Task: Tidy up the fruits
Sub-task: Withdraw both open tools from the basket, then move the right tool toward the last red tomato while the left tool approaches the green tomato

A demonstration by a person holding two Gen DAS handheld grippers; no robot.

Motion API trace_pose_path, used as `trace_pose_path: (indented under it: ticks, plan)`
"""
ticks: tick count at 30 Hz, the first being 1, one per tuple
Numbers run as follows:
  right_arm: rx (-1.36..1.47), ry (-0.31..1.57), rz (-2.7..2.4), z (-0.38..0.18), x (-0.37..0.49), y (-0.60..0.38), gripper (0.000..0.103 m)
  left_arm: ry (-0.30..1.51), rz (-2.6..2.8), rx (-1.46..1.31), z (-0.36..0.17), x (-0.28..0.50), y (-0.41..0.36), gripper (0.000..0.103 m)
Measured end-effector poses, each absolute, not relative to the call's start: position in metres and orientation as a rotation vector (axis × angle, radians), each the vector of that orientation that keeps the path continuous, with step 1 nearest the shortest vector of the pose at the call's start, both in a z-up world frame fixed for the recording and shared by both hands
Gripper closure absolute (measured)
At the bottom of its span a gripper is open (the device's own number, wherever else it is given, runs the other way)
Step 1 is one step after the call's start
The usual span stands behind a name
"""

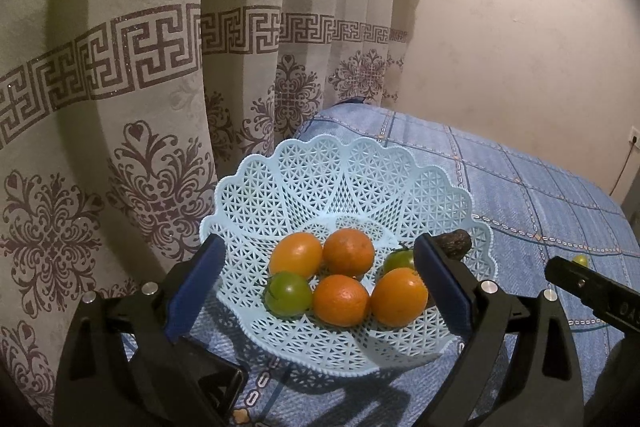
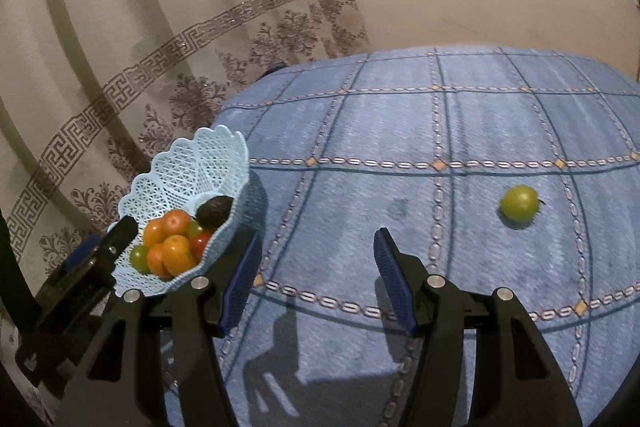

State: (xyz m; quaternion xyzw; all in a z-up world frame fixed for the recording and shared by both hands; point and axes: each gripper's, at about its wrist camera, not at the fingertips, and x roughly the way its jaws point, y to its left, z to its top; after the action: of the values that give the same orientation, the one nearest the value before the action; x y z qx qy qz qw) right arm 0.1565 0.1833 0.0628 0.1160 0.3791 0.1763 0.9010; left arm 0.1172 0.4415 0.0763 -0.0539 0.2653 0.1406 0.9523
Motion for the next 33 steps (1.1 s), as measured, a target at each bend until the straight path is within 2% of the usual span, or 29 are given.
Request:
trace_pose_path:
  ticks: [33]
  plan:
    - [0.234, 0.759, 0.245, 0.054, 0.114, 0.092, 0.045, 0.541, 0.189, 0.015, 0.086, 0.114, 0.375, 0.005]
